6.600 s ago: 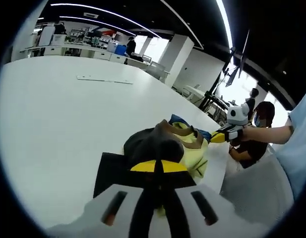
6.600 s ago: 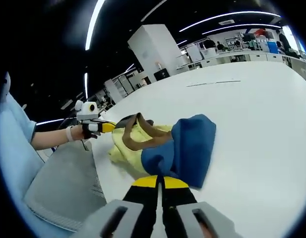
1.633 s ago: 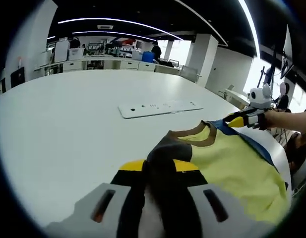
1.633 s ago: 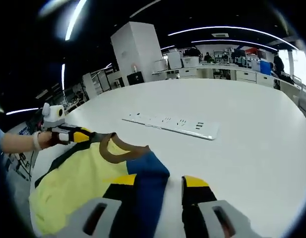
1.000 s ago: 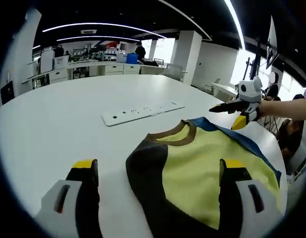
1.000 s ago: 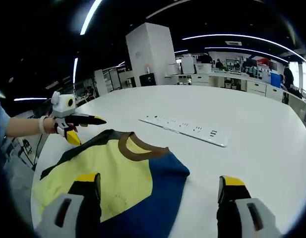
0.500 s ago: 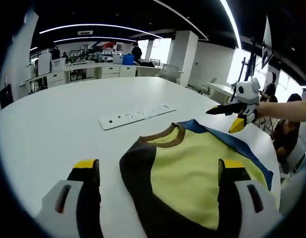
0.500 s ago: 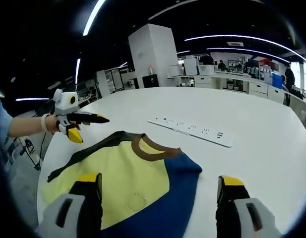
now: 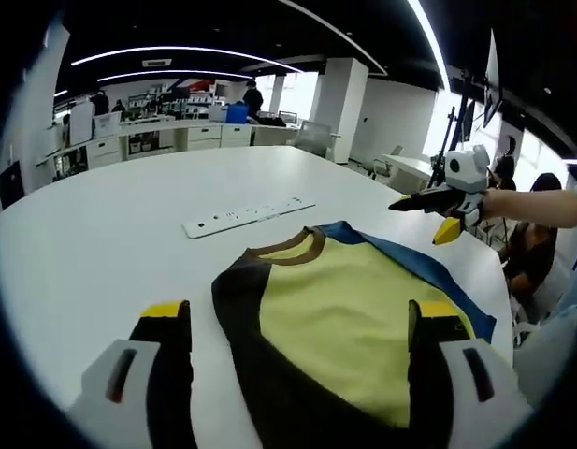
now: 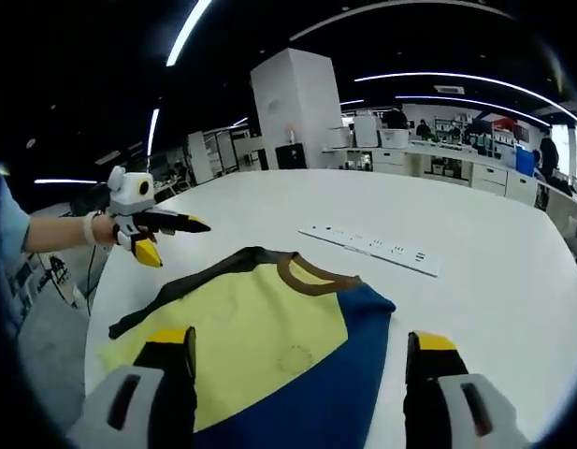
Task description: Fold the garment on the visible template until the final outline fits inside the template.
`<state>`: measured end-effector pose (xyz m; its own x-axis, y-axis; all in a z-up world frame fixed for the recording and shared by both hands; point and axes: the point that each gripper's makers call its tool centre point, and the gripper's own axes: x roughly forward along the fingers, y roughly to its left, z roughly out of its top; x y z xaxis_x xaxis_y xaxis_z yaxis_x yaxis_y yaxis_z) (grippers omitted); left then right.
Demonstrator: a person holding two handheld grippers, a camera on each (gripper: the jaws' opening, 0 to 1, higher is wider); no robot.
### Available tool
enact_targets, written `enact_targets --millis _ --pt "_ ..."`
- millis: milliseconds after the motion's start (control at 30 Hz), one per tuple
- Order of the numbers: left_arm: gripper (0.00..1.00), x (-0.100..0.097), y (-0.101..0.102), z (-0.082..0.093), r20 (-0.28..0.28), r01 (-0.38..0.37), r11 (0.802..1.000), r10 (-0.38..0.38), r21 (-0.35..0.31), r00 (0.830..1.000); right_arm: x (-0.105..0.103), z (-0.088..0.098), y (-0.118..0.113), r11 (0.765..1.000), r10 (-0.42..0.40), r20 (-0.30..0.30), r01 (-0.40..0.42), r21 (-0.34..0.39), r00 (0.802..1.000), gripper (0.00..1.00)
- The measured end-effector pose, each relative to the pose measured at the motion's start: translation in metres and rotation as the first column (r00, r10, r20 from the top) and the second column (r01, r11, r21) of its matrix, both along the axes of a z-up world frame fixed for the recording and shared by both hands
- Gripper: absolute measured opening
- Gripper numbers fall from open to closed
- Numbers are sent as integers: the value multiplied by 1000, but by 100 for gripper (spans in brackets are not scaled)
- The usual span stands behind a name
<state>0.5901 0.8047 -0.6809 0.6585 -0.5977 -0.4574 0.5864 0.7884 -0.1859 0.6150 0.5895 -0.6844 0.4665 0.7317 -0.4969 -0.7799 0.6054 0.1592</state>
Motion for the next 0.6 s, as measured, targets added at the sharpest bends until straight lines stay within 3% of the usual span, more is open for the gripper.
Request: enact_targets --millis 600 --pt "91 -57 -5 21 19 17 1000 -17 1 1000 -55 13 -7 1000 24 9 -24 -3 1000 91"
